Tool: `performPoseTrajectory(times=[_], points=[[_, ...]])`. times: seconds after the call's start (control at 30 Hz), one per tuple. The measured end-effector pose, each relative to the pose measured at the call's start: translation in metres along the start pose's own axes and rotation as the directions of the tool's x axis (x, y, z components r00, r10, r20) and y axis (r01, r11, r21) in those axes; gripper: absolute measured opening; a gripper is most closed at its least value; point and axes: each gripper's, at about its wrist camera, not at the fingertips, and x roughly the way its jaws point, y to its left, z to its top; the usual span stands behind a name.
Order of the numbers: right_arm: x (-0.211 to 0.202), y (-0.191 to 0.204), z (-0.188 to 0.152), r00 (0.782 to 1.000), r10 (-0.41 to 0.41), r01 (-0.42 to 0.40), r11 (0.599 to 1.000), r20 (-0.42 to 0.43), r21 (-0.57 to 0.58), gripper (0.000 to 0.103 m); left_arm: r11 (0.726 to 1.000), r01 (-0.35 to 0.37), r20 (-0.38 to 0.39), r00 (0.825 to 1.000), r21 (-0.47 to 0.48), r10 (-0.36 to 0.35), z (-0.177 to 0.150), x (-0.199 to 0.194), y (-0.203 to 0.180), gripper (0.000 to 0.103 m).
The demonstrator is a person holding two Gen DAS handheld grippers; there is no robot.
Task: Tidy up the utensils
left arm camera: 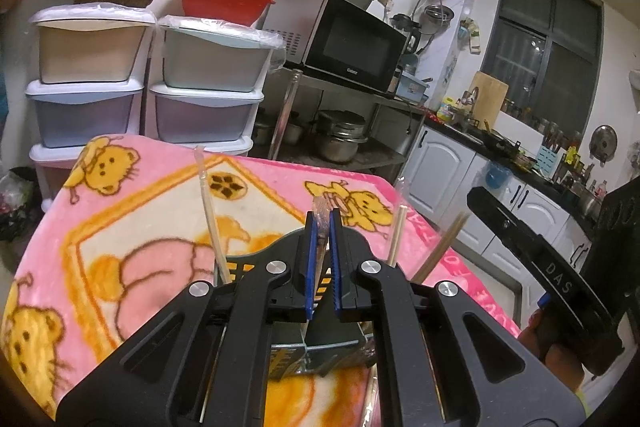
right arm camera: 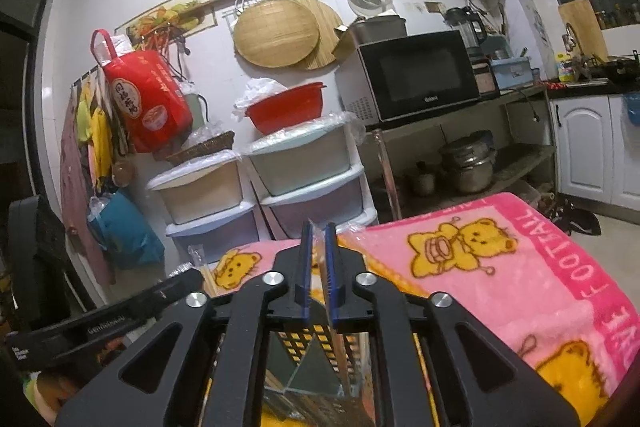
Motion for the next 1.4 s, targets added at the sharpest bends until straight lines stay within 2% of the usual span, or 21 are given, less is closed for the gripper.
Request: performPoseTrajectory(times=[0.23, 0.47, 0.73, 1.1, 1.4], points=[[-0.009, -0.004, -0.007, 0.999, -0.033, 0.033, 0.999, -0.038, 0.001, 0.017, 1.000, -0.009, -0.008, 1.000, -0.013, 0.009, -0.005, -0.005, 0.007, 0.007], [-0.012, -0.003, -0.011, 0.995, -0.044, 0.043, 0.999, -0.093, -0.010, 0.030, 0.999, -0.018, -0.019, 1.000, -0.030, 0.017, -0.009, -0.011, 0.012, 0.024], [-0.023, 0.008, -0.016, 0.994, -0.064, 0.058, 0.996, -0.094, -0.063, 0.047, 0.998, -0.007, -0.012, 1.000, -0.062, 0.006, -0.012, -0.024, 0.017, 0.046], [-0.030, 0.014, -0.022, 0.992, -0.067, 0.056, 0.993, -0.111, -0.101, 0.054, 0.996, -0.022, -0.011, 1.000, -0.085, 0.021, -0.020, -0.037, 0.022, 0.072], [-0.039, 0.017, -0.028, 0.990, -0.062, 0.048, 0.992, -0.123, -0.115, 0.061, 0.995, -0.026, 0.004, 1.000, -0.092, 0.027, -0.023, -0.049, 0.026, 0.088]])
